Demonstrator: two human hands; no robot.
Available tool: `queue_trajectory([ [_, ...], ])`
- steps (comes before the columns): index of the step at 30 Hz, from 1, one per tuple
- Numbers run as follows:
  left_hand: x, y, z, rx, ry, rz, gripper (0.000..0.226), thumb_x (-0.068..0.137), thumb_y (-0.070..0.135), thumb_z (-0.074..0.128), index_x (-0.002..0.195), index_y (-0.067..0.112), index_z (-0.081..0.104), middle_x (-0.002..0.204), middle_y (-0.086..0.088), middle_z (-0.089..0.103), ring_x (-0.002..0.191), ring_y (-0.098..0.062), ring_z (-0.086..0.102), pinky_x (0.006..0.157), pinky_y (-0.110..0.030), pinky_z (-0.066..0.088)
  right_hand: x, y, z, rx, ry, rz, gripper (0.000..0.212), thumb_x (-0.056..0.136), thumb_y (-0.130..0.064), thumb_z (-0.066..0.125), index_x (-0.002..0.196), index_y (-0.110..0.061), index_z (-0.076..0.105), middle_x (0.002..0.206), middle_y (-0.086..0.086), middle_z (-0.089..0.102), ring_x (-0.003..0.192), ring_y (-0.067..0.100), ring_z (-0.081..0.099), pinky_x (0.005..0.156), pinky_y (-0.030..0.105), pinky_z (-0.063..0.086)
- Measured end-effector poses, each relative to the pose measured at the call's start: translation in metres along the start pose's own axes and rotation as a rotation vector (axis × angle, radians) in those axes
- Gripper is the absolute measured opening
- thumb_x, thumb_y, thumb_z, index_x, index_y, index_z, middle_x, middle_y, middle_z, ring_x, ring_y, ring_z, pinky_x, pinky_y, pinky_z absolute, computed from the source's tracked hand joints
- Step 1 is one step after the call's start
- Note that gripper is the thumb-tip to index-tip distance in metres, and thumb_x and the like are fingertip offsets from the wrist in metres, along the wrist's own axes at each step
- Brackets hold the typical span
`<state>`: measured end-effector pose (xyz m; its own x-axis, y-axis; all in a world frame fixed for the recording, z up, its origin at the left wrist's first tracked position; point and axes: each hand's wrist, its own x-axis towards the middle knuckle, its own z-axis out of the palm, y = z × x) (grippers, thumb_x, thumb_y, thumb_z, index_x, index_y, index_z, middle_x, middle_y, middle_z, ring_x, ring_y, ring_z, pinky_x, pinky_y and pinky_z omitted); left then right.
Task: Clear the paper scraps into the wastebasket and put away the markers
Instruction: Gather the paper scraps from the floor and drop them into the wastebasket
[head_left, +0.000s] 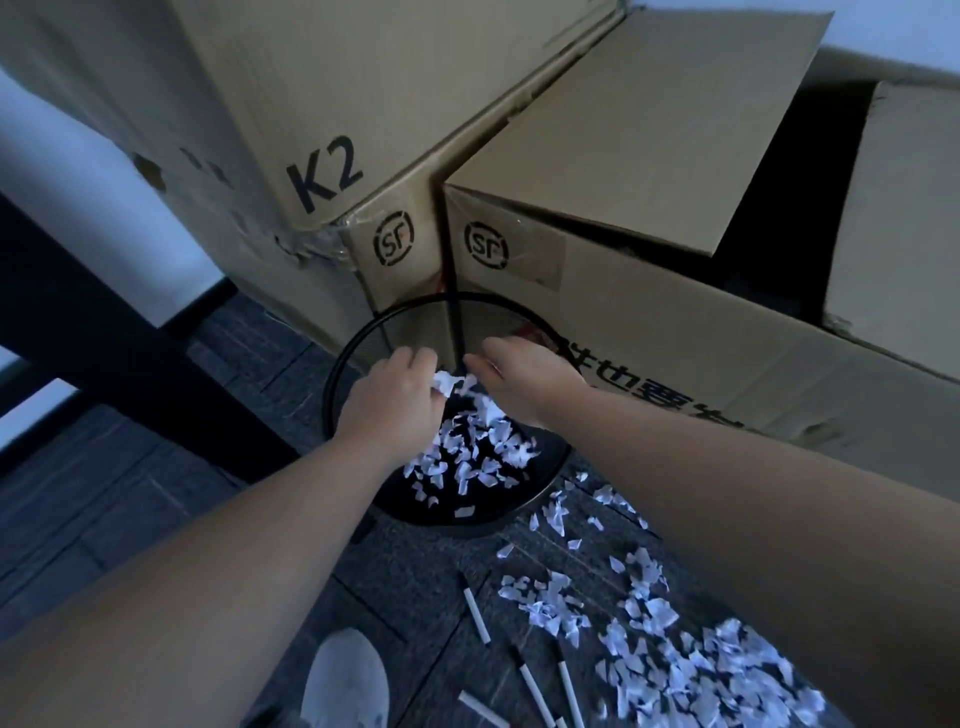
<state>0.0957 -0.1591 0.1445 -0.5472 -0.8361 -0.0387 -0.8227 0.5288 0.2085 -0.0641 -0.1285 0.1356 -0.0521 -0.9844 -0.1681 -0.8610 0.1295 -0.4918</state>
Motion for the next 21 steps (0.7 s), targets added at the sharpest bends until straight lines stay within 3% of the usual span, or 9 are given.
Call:
queue_trajectory([
  [3,0.000,-0.008,0.006,0.136,-0.061,0.000,0.051,0.088,0.036,0.046,0.133,0.016,0.036,0.132,-0.006,0.045,0.119,-0.028,0.043,0.090,-0.044,0.037,-0.002,0.003,0.003,0.026,-0.057,-0.002,0.034,0.096,-0.046,0.031,0.098,-0.019,0.053,0.105,0.005,0.054,0.102,0.026,0.052,0.085,0.041,0.044],
  [7,-0.003,-0.014,0.010,0.196,-0.100,0.001,0.064,0.091,0.054,0.033,0.144,0.022,0.018,0.152,0.001,0.022,0.140,-0.018,0.018,0.112,-0.048,0.020,-0.009,0.001,-0.003,-0.050,-0.091,-0.051,0.042,0.097,-0.045,0.033,0.128,-0.021,0.048,0.141,0.003,0.041,0.127,0.024,0.039,0.100,0.042,0.038],
  [12,-0.003,-0.007,0.004,0.216,-0.166,-0.041,0.066,0.093,0.054,0.028,0.147,0.026,0.002,0.157,0.002,0.005,0.144,-0.018,0.000,0.115,-0.049,0.007,-0.018,0.010,-0.010,-0.198,-0.099,-0.085,0.046,0.097,-0.048,0.030,0.139,-0.032,0.033,0.155,-0.001,0.019,0.142,0.018,0.013,0.114,0.045,0.019],
  [21,-0.005,0.017,-0.014,0.222,-0.131,-0.005,0.065,0.094,0.052,0.026,0.147,0.027,-0.001,0.158,0.001,0.002,0.144,-0.018,-0.002,0.115,-0.049,0.007,-0.044,0.025,-0.033,-0.260,-0.078,-0.087,0.048,0.097,-0.048,0.028,0.143,-0.033,0.026,0.156,-0.002,0.015,0.143,0.018,0.011,0.113,0.042,0.016],
])
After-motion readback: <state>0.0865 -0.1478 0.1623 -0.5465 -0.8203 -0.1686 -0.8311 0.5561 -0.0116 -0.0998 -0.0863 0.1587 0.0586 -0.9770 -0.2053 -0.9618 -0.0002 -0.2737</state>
